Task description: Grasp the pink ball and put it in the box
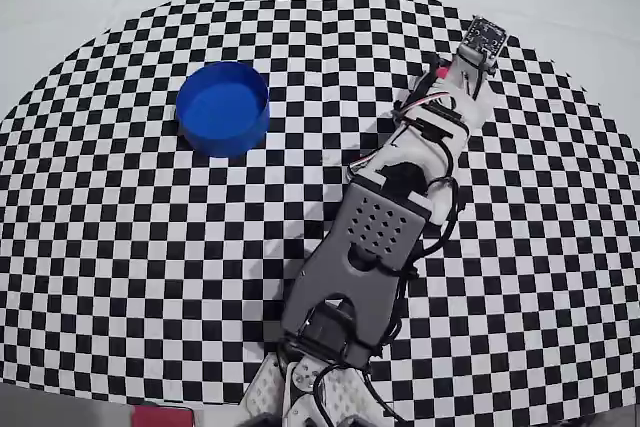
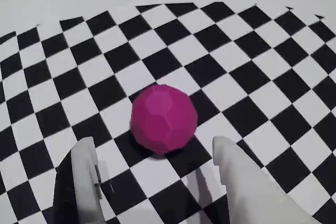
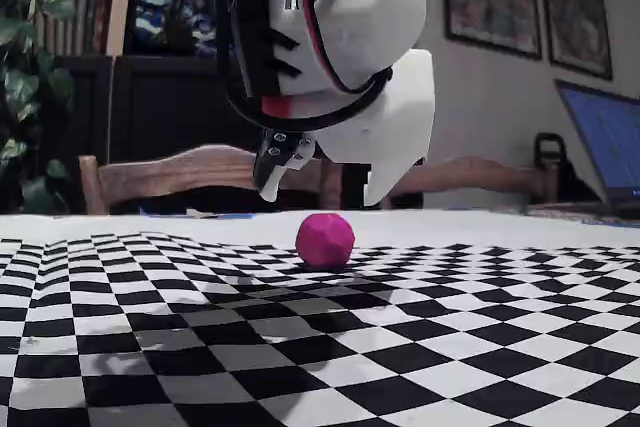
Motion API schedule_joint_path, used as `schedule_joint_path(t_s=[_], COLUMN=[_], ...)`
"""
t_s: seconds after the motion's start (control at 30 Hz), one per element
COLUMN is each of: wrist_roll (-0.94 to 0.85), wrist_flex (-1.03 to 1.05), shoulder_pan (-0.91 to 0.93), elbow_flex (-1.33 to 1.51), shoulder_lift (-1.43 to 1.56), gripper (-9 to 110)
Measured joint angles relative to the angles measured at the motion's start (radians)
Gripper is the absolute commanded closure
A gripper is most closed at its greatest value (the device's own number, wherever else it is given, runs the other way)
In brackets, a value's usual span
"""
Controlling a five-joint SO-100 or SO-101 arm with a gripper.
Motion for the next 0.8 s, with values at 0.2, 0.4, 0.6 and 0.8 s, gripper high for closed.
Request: schedule_joint_path(t_s=[0.2, 0.4, 0.6, 0.8], wrist_roll=[0.000, 0.000, 0.000, 0.000], wrist_flex=[0.005, 0.032, 0.032, 0.037], shoulder_pan=[0.000, 0.000, 0.000, 0.000], elbow_flex=[-0.038, -0.081, -0.133, -0.183], shoulder_lift=[-0.031, -0.064, -0.104, -0.141], gripper=[76, 75, 75, 75])
